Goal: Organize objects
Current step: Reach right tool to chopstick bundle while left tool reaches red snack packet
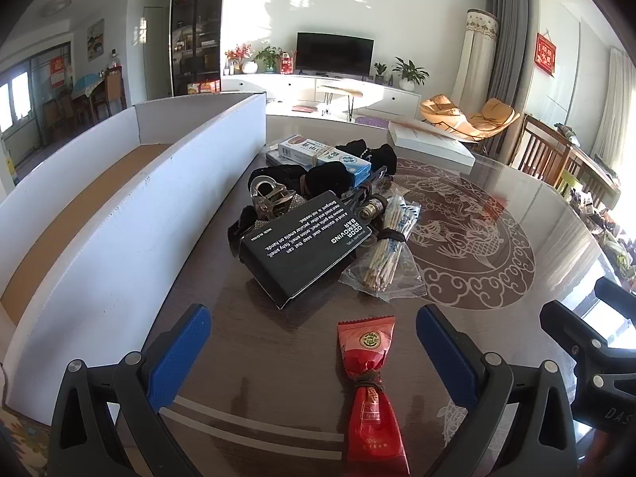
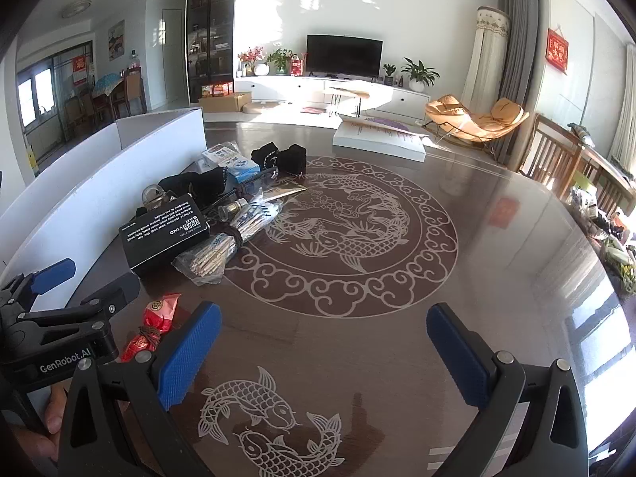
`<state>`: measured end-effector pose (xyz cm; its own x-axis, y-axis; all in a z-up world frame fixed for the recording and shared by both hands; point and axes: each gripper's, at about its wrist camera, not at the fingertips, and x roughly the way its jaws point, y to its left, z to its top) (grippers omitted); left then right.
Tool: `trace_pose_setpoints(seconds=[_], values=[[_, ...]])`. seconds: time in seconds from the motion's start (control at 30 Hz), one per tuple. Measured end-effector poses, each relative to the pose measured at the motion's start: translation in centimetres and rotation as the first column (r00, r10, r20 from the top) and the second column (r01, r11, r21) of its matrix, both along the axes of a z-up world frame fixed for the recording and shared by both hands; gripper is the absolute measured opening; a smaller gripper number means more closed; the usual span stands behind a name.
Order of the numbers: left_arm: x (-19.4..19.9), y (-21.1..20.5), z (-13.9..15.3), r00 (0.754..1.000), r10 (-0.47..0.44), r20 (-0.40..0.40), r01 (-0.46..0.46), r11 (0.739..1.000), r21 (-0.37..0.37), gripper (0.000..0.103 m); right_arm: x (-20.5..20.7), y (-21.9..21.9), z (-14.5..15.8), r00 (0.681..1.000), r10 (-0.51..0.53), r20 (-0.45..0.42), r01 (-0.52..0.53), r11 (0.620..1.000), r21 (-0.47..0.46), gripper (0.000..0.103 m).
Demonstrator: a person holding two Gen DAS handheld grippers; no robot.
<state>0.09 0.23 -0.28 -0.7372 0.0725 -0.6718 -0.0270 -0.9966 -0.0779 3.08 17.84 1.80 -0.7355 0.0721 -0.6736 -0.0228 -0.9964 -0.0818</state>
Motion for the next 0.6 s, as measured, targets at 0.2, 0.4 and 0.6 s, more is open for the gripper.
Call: trace_pose_setpoints(seconds=[0.2,0.4,0.6], values=[[0.0,0.1,0.0,1.0,-0.01,0.006,0.01,1.0,0.013,0.103,0.0,0.1,0.0,1.0,-0.005,0.005,0.005,1.0,-0.014,0.103],[-0.1,0.2,-0.1,1.0,-0.011,0.013,0.011,1.0,0.007,0.103,0.3,0.8,0.1,1.0,0.029,-0.005,-0.029,0.997,-0.071,0.103],[-0.2,0.1,-0.3,1.0,-0.008,0.023,0.008,1.0,0.004,0.103,0.4,1.1,-0.1,1.0,0.019,-0.017,-0.021,0.995,-0.093,0.103]])
